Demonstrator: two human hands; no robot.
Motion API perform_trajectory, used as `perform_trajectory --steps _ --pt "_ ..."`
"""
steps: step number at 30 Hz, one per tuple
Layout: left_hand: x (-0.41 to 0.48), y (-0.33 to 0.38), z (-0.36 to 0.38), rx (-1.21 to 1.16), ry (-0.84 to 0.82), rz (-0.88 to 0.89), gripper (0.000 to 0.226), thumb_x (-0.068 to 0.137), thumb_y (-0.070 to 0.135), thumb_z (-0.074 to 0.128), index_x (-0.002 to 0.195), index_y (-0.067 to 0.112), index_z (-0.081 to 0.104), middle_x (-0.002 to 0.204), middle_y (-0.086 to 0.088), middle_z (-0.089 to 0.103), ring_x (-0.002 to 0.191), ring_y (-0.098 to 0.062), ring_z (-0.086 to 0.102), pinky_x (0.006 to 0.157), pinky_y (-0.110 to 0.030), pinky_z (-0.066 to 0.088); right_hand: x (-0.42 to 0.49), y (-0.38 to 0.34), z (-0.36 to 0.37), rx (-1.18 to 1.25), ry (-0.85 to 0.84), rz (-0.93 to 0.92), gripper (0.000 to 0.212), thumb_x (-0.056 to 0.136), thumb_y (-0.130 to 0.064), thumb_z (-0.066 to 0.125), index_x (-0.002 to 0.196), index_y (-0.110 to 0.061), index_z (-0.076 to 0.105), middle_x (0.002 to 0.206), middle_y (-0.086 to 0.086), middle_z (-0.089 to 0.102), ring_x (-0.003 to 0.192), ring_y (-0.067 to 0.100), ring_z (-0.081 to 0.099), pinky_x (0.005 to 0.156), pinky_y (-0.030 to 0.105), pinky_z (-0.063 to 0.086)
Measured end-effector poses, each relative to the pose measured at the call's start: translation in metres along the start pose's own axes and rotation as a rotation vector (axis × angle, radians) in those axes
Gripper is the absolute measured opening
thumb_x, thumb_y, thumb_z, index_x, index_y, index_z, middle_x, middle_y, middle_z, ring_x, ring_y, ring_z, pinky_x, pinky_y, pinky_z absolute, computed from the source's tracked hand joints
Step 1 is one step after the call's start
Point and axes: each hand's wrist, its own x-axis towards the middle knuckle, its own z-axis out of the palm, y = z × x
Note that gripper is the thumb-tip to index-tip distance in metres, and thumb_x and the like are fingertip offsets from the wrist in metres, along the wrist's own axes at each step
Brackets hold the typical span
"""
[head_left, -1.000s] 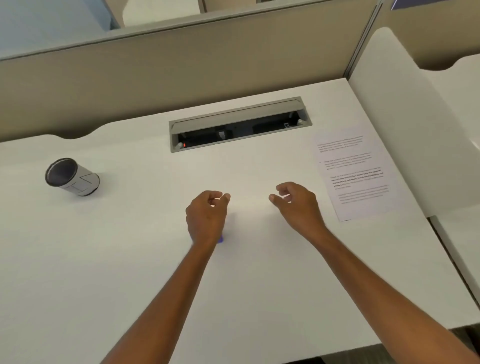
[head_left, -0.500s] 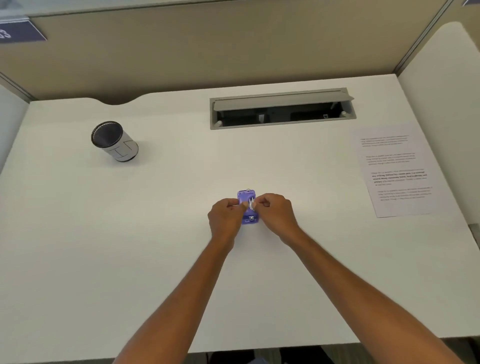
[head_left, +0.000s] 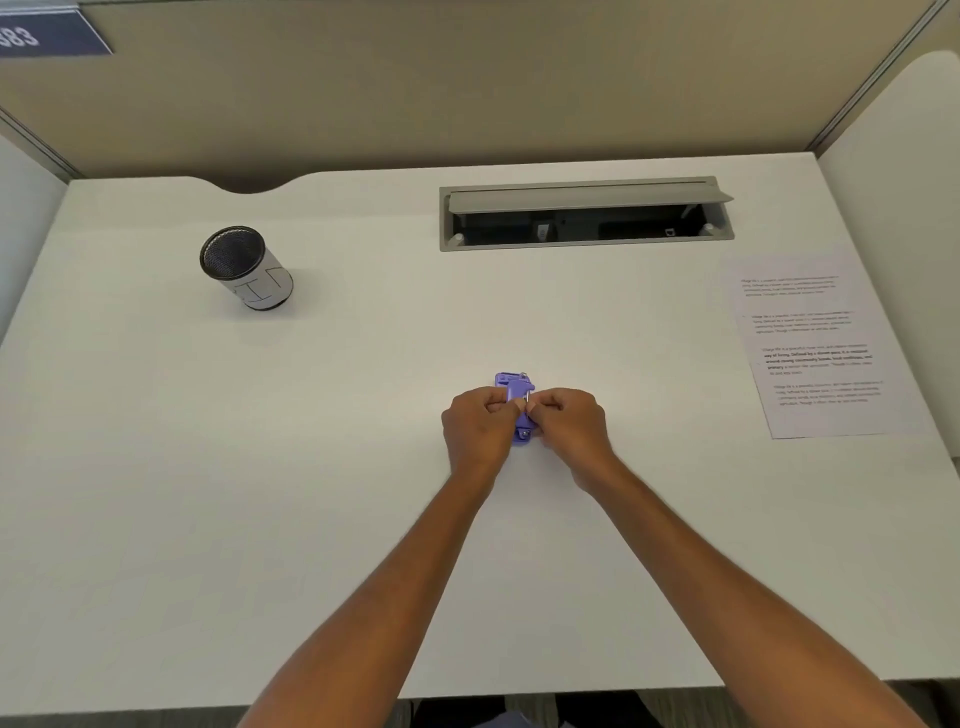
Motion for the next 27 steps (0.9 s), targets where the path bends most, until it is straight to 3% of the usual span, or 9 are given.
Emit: perform_trajectory --steps 3,5,7,10,16,20,23,27 --pt "0.001 -0.001 0.002 0.011 -0.005 -0.013 0.032 0.093 0.018 0.077 0.063 0.012 0.067 0.057 -0.001 0.064 0.057 -0.014 0.047 0.058 -0.026 0.041 0.002 0.001 -0.001 -0.014 0.0 0.005 0.021 0.099 -0.016 0.068 0.088 -0.004 0.082 0.095 0.016 0.083 0.078 0.031 0.069 0.078 0.049 0.061" --pt "0.001 -0.001 0.004 0.023 -0.004 -0.002 0.039 0.092 0.019 0.077 0.057 0.016 0.06 0.052 0.007 0.054 0.053 -0.012 0.042 0.054 -0.023 0.037 0.003 0.002 -0.002 -0.012 0.004 0.0 0.022 0.1 -0.017 0.068 0.087 -0.007 0.082 0.092 0.014 0.082 0.074 0.024 0.066 0.073 0.044 0.058" --pt "0.0 0.001 0.004 0.036 0.001 -0.002 0.034 0.093 0.02 0.078 0.062 0.014 0.067 0.056 0.004 0.061 0.056 -0.015 0.048 0.056 -0.028 0.042 0.002 0.002 -0.003 -0.016 0.001 0.001 0.022 0.1 -0.017 0.068 0.085 -0.009 0.083 0.091 0.012 0.082 0.074 0.02 0.065 0.073 0.039 0.056" --pt "-0.002 0.002 0.005 0.032 0.005 0.002 0.021 0.095 0.023 0.081 0.079 0.009 0.081 0.074 -0.009 0.08 0.067 -0.023 0.066 0.071 -0.043 0.06 0.002 0.002 -0.003 -0.017 0.001 0.009 0.022 0.101 -0.016 0.067 0.087 -0.009 0.083 0.09 0.011 0.082 0.076 0.021 0.067 0.076 0.042 0.059" --pt "-0.002 0.0 0.008 0.016 0.007 0.019 0.031 0.095 0.027 0.081 0.08 0.0 0.075 0.067 -0.013 0.07 0.064 -0.018 0.051 0.066 -0.041 0.054 0.0 0.001 -0.003 -0.018 0.013 0.001 0.022 0.1 -0.018 0.068 0.085 -0.015 0.083 0.08 -0.004 0.077 0.066 0.008 0.061 0.064 0.024 0.048" --pt "-0.003 0.001 0.004 0.005 0.004 0.001 0.021 0.096 0.023 0.08 0.09 0.003 0.082 0.086 -0.017 0.082 0.073 -0.025 0.068 0.086 -0.054 0.064 0.001 0.0 -0.005 -0.028 0.015 0.012 0.022 0.101 -0.02 0.068 0.086 -0.013 0.084 0.087 0.004 0.081 0.068 0.011 0.062 0.065 0.026 0.049" --pt "-0.005 0.003 -0.004 -0.004 -0.002 0.007 0.015 0.096 0.022 0.08 0.085 0.012 0.084 0.083 -0.011 0.084 0.074 -0.024 0.072 0.086 -0.051 0.063 -0.001 -0.005 -0.004 -0.016 0.014 0.008 0.021 0.101 -0.021 0.07 0.085 -0.016 0.084 0.088 0.002 0.082 0.071 0.014 0.065 0.068 0.03 0.052" --pt "-0.008 0.007 -0.02 -0.046 0.015 0.023 0.015 0.097 0.02 0.079 0.084 0.025 0.084 0.086 -0.008 0.085 0.085 -0.031 0.079 0.088 -0.05 0.063 -0.008 -0.018 0.004 -0.004 -0.008 -0.014 0.021 0.102 -0.021 0.069 0.089 -0.014 0.084 0.092 0.008 0.084 0.092 0.034 0.077 0.085 0.051 0.064"
